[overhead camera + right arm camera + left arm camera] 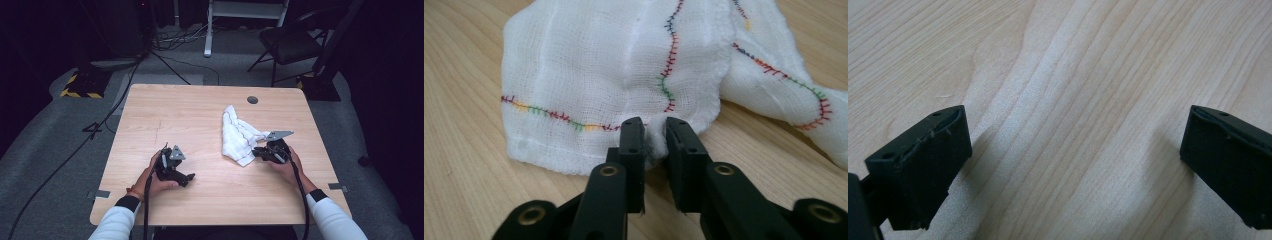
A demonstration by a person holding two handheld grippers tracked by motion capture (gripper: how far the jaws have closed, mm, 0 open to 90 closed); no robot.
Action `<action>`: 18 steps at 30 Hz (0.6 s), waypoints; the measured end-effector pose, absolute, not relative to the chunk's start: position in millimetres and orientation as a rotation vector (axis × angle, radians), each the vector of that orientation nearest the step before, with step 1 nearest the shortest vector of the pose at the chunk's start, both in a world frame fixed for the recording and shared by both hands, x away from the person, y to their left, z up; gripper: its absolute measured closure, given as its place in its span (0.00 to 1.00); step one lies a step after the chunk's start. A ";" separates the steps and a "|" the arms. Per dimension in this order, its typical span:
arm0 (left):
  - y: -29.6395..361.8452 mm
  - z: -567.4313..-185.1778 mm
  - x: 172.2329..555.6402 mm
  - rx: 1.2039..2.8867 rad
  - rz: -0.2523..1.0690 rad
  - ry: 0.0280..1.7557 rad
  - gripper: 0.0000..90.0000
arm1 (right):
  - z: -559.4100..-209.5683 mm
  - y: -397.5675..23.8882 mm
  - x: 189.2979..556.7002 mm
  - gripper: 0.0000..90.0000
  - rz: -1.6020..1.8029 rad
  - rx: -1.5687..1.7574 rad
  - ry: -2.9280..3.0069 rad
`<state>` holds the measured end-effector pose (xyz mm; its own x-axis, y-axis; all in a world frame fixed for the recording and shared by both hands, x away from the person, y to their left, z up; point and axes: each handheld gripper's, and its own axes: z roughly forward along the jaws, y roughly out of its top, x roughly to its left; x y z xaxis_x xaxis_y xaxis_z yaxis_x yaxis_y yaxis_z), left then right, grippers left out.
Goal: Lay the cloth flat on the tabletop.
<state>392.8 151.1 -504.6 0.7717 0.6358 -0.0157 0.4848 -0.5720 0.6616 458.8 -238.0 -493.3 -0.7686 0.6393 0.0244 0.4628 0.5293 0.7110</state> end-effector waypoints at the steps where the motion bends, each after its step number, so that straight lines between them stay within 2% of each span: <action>1: 150.8 -504.4 392.7 2.295 0.295 0.836 0.00 | -492.8 -236.9 457.8 0.93 1.064 0.918 2.530; 6: 148.7 -504.2 391.5 2.291 0.304 0.859 0.00 | -485.7 -233.4 451.6 0.95 1.052 0.847 2.511; 18: 149.1 -504.2 391.1 2.291 0.303 0.858 0.00 | -441.8 -222.7 417.2 0.96 1.194 0.634 2.449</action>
